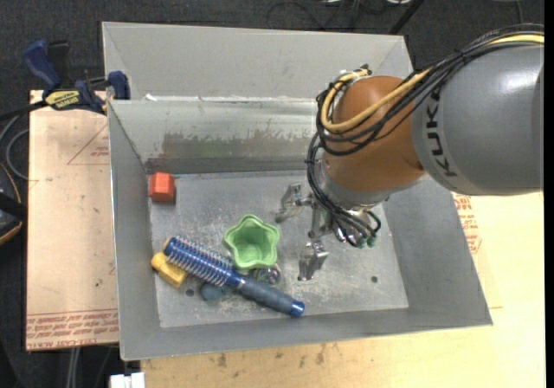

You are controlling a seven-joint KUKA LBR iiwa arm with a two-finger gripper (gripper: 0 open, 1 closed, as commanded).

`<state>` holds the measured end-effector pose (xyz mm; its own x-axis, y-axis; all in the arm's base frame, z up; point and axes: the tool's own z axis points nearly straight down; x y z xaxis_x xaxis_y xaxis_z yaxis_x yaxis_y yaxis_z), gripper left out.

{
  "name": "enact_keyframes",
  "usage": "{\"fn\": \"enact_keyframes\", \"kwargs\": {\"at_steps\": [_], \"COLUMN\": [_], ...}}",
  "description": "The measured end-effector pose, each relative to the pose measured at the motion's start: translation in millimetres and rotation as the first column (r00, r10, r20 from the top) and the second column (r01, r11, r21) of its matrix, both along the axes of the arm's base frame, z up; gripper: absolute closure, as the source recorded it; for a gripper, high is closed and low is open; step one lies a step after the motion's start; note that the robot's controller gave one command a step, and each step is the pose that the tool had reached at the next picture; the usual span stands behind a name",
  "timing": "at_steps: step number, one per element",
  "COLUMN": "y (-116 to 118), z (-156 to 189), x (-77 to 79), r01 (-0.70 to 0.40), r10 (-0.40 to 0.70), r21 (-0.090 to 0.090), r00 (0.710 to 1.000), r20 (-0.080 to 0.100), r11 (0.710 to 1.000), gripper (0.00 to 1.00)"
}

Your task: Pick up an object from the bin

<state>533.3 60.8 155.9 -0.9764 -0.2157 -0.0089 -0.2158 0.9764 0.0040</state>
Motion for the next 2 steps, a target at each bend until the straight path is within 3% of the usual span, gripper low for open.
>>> {"fn": "enact_keyframes", "kwargs": {"at_steps": [1, 2], "y": [70.7, 69.4], "z": [-66.1, -67.1], "x": [22.7, 22.1], "r01": [-0.314, -0.312], "r10": [0.314, 0.312], "r21": [-0.004, -0.005], "r00": [0.950, 0.950], "r20": [-0.003, -0.005], "r11": [0.950, 0.950], "gripper": [0.00, 1.00]}}
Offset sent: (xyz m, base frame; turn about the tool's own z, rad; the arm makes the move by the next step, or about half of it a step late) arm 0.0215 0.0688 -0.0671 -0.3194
